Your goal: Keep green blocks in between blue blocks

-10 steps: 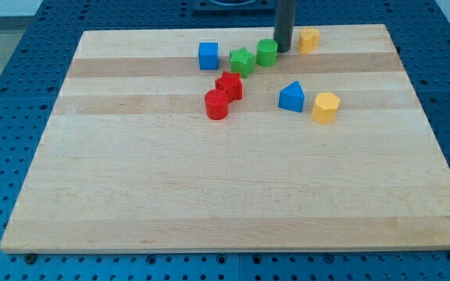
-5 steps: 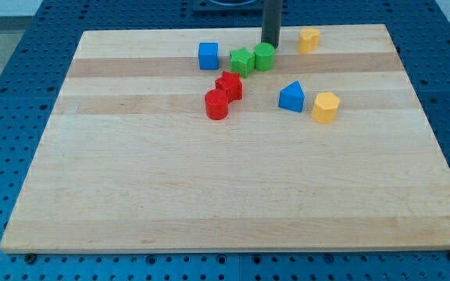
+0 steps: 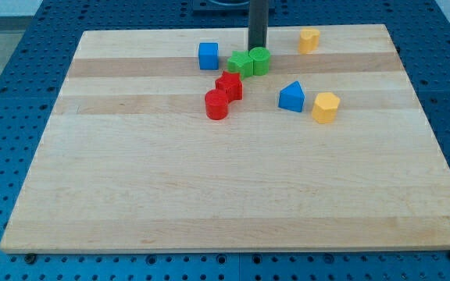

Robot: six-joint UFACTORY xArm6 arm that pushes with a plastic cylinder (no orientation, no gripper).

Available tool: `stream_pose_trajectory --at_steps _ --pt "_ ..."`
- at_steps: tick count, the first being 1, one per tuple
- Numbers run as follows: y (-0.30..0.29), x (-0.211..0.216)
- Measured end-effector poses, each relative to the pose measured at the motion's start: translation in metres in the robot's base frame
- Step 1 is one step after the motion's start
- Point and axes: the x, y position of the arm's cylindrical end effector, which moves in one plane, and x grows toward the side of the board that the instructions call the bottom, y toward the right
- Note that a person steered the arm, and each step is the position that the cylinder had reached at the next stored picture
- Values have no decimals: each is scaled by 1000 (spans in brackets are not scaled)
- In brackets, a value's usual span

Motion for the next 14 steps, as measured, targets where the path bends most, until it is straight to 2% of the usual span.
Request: stream_pose_trajectory --at_steps 2,7,10,14 --pt "4 23" --pt "25 30" --pt "-14 28" --pt "-16 52"
